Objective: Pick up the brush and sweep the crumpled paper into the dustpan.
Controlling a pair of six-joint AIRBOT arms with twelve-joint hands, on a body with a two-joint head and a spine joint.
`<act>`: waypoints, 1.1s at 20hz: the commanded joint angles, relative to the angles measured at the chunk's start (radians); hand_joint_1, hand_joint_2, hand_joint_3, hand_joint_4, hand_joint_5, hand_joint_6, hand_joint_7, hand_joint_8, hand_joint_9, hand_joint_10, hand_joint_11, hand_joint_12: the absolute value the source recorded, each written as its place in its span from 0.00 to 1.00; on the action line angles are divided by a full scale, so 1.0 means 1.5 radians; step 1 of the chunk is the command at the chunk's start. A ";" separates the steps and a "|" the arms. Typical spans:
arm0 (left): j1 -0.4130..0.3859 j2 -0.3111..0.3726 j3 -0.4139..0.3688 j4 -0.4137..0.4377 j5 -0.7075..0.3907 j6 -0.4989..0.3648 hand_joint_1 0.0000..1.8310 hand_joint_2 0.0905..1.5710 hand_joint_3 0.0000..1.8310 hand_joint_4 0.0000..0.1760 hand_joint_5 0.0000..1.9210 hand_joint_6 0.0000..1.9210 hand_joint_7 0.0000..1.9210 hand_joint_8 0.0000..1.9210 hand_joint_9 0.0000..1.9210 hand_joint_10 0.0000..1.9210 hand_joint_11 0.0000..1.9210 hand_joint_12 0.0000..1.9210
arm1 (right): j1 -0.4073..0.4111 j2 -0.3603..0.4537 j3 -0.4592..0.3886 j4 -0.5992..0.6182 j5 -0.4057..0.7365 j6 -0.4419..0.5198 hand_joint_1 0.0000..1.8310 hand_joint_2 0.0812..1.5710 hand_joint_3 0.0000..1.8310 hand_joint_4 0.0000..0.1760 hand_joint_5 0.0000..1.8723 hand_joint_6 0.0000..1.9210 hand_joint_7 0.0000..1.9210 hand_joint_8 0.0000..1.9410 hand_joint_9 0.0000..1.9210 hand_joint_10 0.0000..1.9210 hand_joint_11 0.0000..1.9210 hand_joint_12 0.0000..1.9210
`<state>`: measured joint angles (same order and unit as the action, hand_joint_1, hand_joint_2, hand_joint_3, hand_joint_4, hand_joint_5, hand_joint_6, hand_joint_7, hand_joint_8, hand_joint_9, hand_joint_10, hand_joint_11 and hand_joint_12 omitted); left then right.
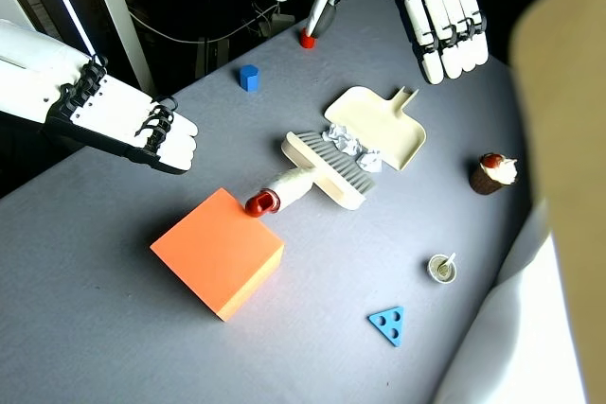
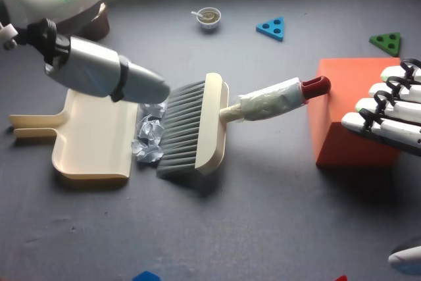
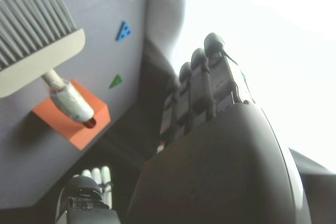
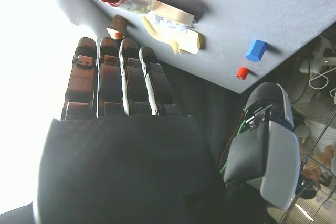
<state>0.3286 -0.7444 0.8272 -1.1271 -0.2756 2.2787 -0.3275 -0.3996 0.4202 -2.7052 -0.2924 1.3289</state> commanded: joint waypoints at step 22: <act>0.251 -0.037 0.057 0.142 -0.211 -0.235 0.45 0.61 0.00 0.42 0.20 0.00 0.08 0.00 0.05 0.00 0.02 0.09 | 0.004 0.006 -0.003 -0.011 -0.065 -0.003 0.00 0.61 0.00 0.00 0.01 0.00 0.03 0.00 0.04 0.00 0.05 0.01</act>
<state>0.7170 -0.8001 0.9134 -0.9424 -0.4999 1.9270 -0.3275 -0.3996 0.4179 -2.7052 -0.2928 1.3270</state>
